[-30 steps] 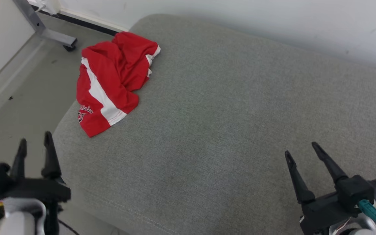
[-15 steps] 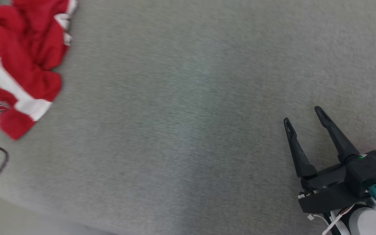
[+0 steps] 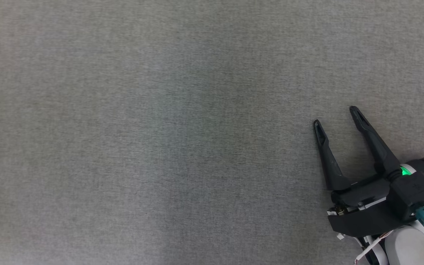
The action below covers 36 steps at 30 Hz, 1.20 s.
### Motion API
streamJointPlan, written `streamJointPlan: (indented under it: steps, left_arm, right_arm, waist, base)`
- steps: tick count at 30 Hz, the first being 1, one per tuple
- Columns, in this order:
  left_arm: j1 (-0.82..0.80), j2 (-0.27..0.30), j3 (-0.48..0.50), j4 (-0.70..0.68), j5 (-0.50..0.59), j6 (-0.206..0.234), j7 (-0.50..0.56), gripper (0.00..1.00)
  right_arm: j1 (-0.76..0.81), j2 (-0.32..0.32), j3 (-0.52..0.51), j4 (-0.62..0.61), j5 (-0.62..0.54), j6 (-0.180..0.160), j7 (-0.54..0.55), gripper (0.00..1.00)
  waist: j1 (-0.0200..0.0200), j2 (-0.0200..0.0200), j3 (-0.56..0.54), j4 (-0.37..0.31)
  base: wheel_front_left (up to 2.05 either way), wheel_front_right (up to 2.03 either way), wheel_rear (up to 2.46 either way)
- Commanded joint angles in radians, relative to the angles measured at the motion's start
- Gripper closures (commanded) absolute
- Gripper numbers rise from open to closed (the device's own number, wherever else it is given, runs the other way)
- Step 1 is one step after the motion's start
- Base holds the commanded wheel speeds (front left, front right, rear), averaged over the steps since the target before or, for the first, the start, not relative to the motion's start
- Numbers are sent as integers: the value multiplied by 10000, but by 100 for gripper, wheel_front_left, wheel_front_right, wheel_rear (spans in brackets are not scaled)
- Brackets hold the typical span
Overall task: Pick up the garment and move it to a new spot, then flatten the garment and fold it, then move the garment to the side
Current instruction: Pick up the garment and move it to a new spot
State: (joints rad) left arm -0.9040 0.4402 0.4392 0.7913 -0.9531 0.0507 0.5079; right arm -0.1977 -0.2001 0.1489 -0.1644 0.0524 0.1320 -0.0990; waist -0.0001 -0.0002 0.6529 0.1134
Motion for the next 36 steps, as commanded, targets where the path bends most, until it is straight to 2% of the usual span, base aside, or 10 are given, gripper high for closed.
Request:
streamJointPlan:
  steps: [1, 6, 7, 8, 9, 10, 18, 23, 32, 36]
  left_arm:
    - [262, -427, -218, 384, -20, 146, 462, 0]
    - [877, -690, -405, 776, -172, 258, 1355, 0]
    - [1006, -702, -418, 795, -170, 217, 1450, 35]
    - [1111, -691, -405, 793, -189, 213, 1500, 54]
    - [1164, -658, -365, 738, -227, 160, 1569, 85]
    - [1192, -623, -329, 667, -255, 80, 1559, 100]
    - [1342, 68, -66, -453, -481, -319, 1705, 100]
    - [1466, 413, -56, -1502, -294, -286, 1600, 100]
    - [1363, 311, -466, -3788, 16, 14, 1774, 100]
    - [1089, -109, -960, -5208, 32, 308, 2109, 100]
  right_arm:
    - [145, -48, -85, 461, 5, -29, 57, 0]
    - [196, 3, -64, 585, 28, -29, 25, 0]
    - [222, 11, -63, 604, 44, -29, -2, 0]
    - [244, 19, -50, 622, 70, -29, -31, 0]
    - [258, 31, -17, 634, 85, -29, -56, 0]
    - [274, 36, 4, 670, 95, -29, -76, 0]
    - [338, 231, 223, 1040, 302, -29, -339, 0]
    - [462, 432, 363, 1455, 464, -29, -558, 0]
    - [731, 781, 423, 2216, 713, -29, -986, 0]
    - [936, 945, 374, 2482, 796, -29, -1125, 0]
  waist:
    - [1, 2, 255, -351]
    - [1, 2, -12, -339]
    - [1, 2, -97, -321]
    - [1, 2, -191, -300]
    - [1, 2, -284, -283]
    - [1, 2, -409, -259]
    - [1, 2, -1561, -105]
    - [1, 2, -2396, -56]
    - [1, 2, -3945, -221]
    - [1, 2, -4577, -433]
  base:
    - [0, 0, 0]
    - [0, 0, 0]
    - [0, 0, 0]
    - [0, 0, 0]
    - [0, 0, 0]
    - [0, 0, 0]
    - [0, 0, 0]
    - [0, 0, 0]
    - [0, 0, 0]
    - [0, 0, 0]
